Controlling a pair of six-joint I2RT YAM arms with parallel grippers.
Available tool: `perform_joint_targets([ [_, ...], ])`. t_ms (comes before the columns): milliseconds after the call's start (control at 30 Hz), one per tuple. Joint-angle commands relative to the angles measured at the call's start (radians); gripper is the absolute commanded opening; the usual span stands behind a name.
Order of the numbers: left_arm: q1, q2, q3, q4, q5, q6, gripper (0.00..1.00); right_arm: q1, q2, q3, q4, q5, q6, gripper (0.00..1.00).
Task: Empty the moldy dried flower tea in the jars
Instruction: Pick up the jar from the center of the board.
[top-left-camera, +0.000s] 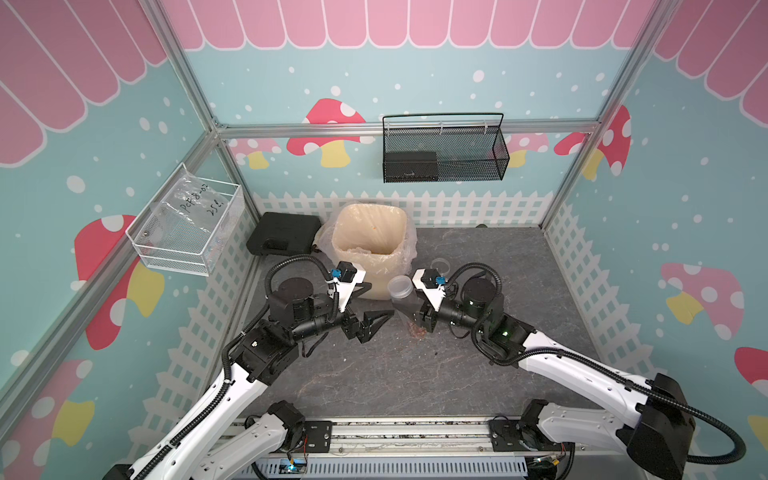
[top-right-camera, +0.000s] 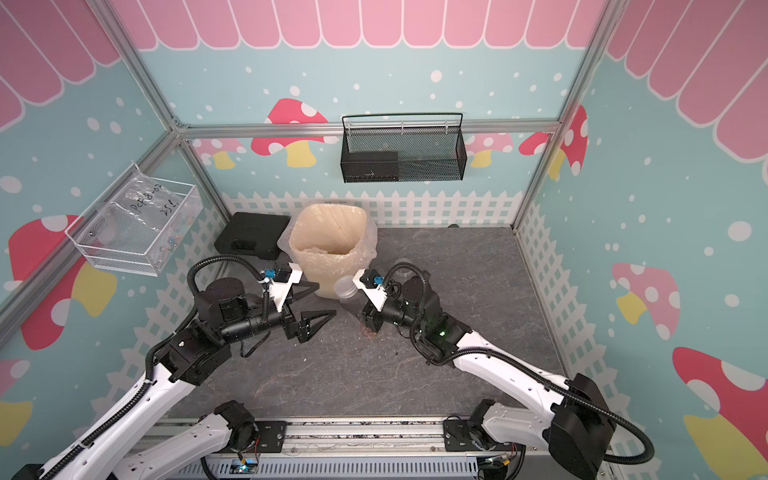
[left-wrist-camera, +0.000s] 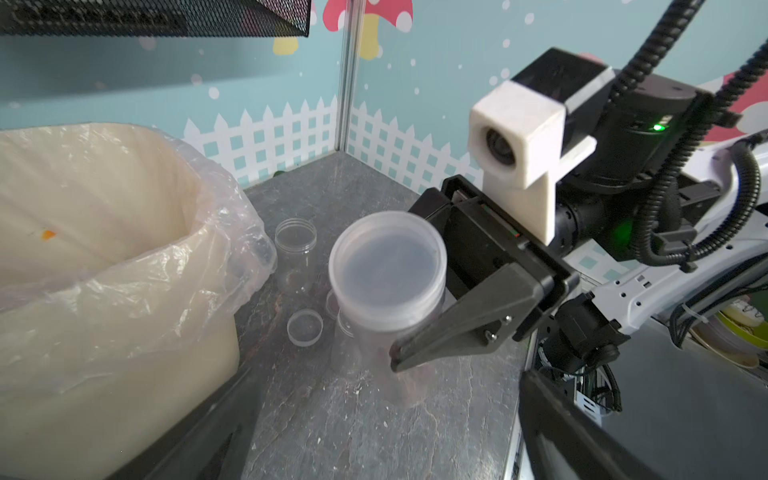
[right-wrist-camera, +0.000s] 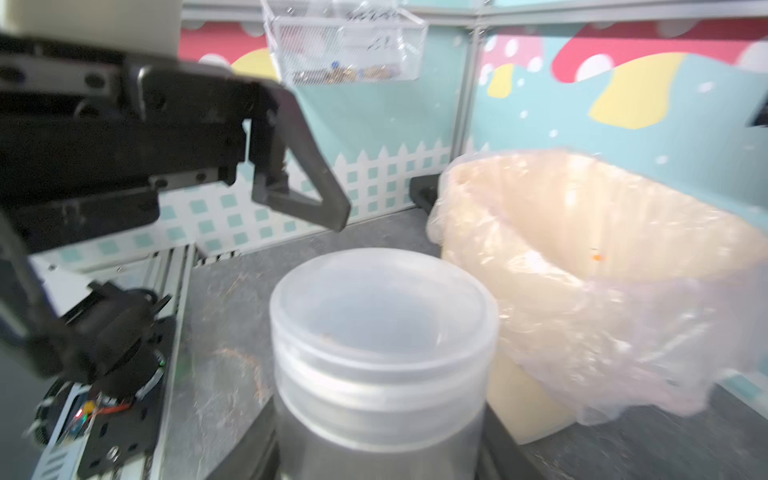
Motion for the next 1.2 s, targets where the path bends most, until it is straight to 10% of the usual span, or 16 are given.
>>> perform_joint_targets([
  [0, -0.034, -0.018, -0.064, 0.169, -0.072, -0.008, 0.99, 0.001, -0.062, -0.007, 0.062, 0.197, 0.117, 0.05],
  [467, -0.325, 0.144, -0.161, 0.390, -0.436, 0.105, 0.99, 0.003, -0.109, -0.062, 0.238, 0.293, 0.435, 0.05],
  [967, -0.340, 0.251, -0.171, 0.533, -0.461, 0.142, 0.97, 0.003, -0.038, -0.058, 0.286, 0.260, 0.588, 0.04],
  [1167, -0.340, 0.287, -0.160, 0.537, -0.487, 0.135, 0.82, 0.003, -0.033, -0.073, 0.314, 0.271, 0.600, 0.04],
])
